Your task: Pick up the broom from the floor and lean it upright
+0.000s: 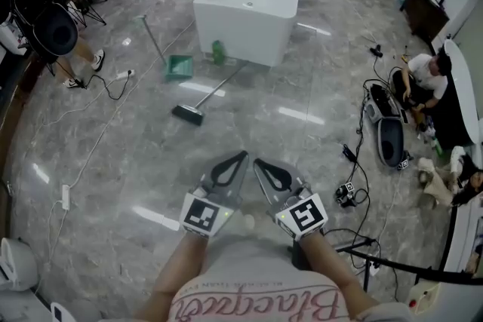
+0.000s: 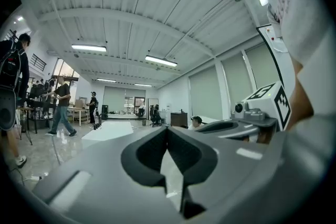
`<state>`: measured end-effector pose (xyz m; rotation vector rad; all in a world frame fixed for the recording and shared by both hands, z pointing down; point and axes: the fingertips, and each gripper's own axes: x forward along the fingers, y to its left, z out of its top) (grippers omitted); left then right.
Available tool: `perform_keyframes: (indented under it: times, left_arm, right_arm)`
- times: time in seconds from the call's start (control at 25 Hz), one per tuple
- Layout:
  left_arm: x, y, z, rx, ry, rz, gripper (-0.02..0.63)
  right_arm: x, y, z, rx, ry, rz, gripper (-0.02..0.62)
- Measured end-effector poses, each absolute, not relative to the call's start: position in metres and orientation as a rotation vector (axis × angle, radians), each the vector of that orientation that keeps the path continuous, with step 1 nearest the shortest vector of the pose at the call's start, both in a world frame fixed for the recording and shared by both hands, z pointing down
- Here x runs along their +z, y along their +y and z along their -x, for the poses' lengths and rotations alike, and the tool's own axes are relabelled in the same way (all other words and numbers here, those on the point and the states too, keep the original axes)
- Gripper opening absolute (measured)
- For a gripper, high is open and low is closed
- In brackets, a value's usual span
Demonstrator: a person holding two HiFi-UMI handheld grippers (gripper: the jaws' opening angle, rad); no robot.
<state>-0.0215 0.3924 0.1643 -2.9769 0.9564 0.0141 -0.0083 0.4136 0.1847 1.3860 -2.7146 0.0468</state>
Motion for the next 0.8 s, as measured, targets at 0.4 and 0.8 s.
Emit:
perform_keyframes:
  times: [0.4,0.8]
  left_arm:
    - [0.181,0.318,0.032,-0.013,1.011,2.981,-0.002]
    - [0.184,0.176,0.029,-0.019,0.939,3.001,-0.002]
  right_arm:
    - [0.203,0.348,0.001,0.141,-2.696,-1.382,0.002]
    - [0.208,0.201,-0.004,0.177,-2.668,-1.417,0.002]
